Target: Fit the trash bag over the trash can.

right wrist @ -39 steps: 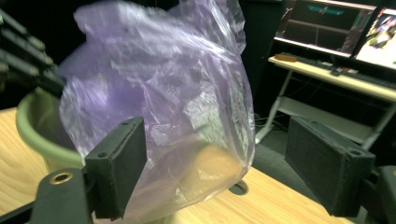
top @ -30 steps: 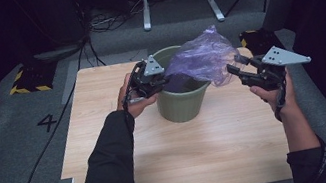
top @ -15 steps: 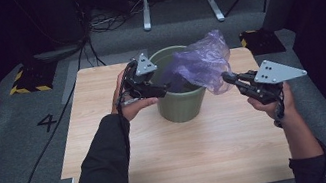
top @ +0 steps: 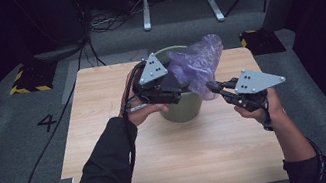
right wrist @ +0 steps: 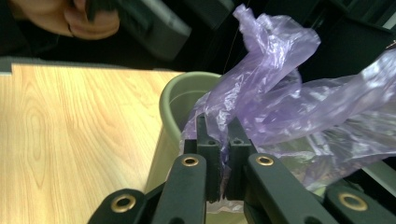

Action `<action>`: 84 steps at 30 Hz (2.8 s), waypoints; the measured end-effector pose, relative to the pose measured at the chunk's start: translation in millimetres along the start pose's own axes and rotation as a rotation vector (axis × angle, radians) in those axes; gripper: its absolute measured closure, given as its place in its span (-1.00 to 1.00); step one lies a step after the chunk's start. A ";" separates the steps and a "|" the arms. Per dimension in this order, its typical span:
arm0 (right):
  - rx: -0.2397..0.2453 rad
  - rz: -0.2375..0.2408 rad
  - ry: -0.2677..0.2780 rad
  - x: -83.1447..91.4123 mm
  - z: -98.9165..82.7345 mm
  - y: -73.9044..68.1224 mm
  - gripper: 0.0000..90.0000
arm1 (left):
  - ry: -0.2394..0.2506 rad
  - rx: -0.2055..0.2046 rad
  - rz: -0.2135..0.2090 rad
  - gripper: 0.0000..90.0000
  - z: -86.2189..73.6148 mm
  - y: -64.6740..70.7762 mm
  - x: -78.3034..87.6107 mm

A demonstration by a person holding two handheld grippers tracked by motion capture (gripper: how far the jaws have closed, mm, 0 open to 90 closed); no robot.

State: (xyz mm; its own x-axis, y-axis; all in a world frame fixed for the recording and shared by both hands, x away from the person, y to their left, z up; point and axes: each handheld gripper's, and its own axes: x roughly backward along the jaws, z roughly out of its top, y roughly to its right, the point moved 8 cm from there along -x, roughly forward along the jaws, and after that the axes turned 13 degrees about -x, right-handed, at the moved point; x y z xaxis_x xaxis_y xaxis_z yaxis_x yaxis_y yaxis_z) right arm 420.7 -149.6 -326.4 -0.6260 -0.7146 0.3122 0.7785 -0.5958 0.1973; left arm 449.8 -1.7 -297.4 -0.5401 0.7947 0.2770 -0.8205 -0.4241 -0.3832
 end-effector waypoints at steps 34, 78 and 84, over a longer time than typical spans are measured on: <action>0.026 0.083 -0.087 -18.7 -31.4 -39.2 0.91 | -0.091 0.103 -0.168 -0.61 -2.0 41.9 -32.7; -0.350 -0.161 0.125 28.7 -46.7 48.0 -0.45 | -0.114 0.120 0.003 0.99 -99.6 0.0 31.1; -0.381 -0.044 0.127 18.5 -38.5 42.1 -0.46 | -0.133 0.119 0.018 0.99 -107.6 -2.5 28.2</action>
State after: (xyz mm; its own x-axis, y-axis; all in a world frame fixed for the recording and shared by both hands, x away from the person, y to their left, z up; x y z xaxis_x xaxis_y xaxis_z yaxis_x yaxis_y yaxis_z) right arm 440.2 -202.0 -348.1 -0.6777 -0.7106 0.1891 0.6932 -0.7032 -0.1584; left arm 456.7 68.4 -383.4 -0.5686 0.7252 0.3882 -0.8225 -0.4927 -0.2843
